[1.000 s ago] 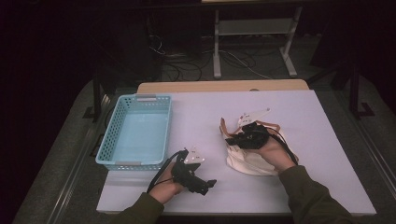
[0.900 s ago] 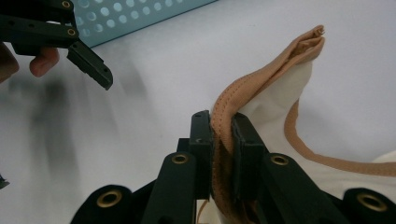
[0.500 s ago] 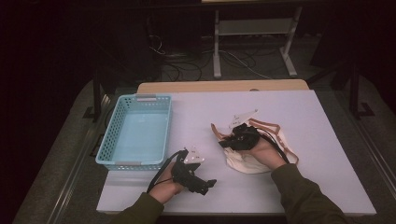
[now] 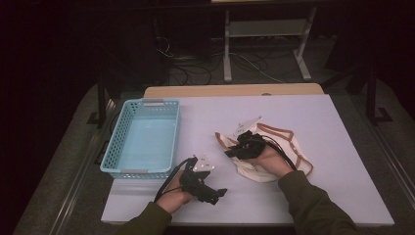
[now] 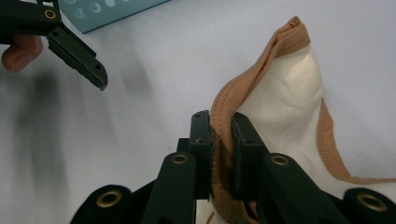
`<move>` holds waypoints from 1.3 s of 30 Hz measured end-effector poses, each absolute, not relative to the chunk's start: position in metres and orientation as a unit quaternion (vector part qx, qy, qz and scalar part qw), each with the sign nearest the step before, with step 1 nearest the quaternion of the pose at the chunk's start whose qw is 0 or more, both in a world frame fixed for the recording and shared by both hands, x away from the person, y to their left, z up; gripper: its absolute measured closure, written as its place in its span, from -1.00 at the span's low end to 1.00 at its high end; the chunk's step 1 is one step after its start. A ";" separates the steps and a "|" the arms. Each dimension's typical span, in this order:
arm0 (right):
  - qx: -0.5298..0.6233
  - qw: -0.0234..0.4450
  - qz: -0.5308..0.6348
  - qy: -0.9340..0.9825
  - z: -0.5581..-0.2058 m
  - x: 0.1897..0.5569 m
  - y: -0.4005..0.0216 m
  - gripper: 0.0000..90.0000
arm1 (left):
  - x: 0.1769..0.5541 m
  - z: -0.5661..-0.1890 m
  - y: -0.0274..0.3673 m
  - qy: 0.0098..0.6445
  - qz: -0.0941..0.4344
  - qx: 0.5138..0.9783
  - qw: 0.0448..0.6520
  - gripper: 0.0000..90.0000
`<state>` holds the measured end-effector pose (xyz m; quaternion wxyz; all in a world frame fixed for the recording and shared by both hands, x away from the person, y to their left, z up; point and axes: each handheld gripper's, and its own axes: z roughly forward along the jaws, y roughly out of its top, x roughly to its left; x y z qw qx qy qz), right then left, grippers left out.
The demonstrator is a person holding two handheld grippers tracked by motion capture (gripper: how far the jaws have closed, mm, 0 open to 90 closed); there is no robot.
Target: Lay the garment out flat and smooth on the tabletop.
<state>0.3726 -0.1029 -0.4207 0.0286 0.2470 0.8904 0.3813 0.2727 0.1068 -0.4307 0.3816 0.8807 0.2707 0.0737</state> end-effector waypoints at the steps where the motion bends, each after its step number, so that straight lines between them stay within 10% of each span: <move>1: 0.247 0.028 0.382 0.890 -0.421 0.373 -0.103 0.75 | 0.273 -0.431 0.107 0.271 0.073 0.881 0.381 -1.00; 20: 0.276 0.046 0.400 0.873 -0.404 0.368 -0.123 -0.18 | 0.273 -0.430 0.108 0.271 0.074 0.880 0.383 -1.00; 39: 0.329 0.074 0.434 0.836 -0.387 0.363 -0.181 -0.34 | 0.273 -0.430 0.108 0.269 0.074 0.881 0.382 -1.00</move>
